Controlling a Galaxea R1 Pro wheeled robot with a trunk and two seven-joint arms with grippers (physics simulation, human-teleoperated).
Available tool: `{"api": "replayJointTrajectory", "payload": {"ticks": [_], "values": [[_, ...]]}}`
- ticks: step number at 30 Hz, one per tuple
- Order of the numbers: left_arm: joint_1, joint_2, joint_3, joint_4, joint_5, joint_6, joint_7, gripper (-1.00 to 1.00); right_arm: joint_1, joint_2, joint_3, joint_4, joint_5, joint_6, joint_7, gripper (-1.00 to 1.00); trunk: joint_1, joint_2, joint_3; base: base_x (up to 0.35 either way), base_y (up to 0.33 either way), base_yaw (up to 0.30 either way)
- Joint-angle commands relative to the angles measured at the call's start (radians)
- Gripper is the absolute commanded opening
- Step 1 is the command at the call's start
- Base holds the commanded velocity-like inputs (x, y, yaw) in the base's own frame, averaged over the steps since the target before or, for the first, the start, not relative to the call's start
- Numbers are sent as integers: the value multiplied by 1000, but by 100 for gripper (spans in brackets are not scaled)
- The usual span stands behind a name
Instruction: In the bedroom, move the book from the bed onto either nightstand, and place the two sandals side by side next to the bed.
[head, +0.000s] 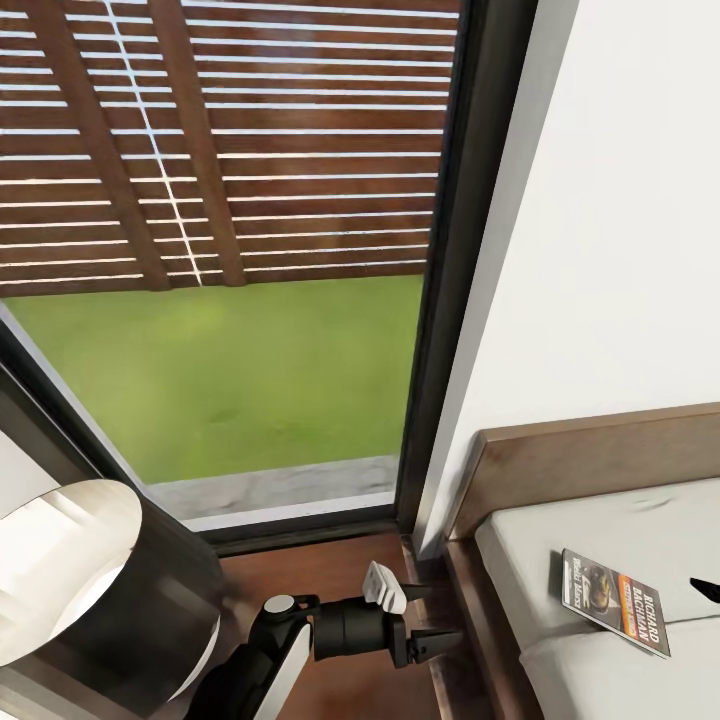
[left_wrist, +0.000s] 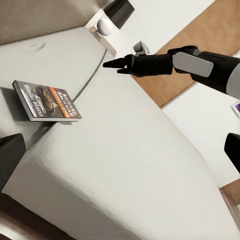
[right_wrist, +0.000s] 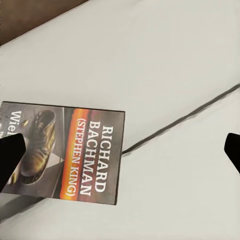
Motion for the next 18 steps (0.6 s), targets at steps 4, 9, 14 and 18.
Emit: {"api": "replayJointTrajectory", "payload": {"ticks": [4, 9, 14, 18], "values": [[-1, 0, -1, 0, 8, 10, -1, 100, -1, 1, -5, -2, 7, 6, 10, 100, 0, 0, -1, 0, 0, 0], [-1, 0, -1, 0, 8, 10, -1, 100, -1, 1, -5, -3, 9, 5, 12, 100, 0, 0, -1, 0, 0, 0], [-1, 0, -1, -1, 8, 11, -1, 100, -1, 1, -5, -7, 11, 4, 15, 100, 15, -28, -13, 0, 0, 0], [-1, 0, -1, -1, 8, 11, -1, 100, -2, 2, -4, -13, 11, 5, 16, 100, 31, -56, -26, 0, 0, 0]]}}
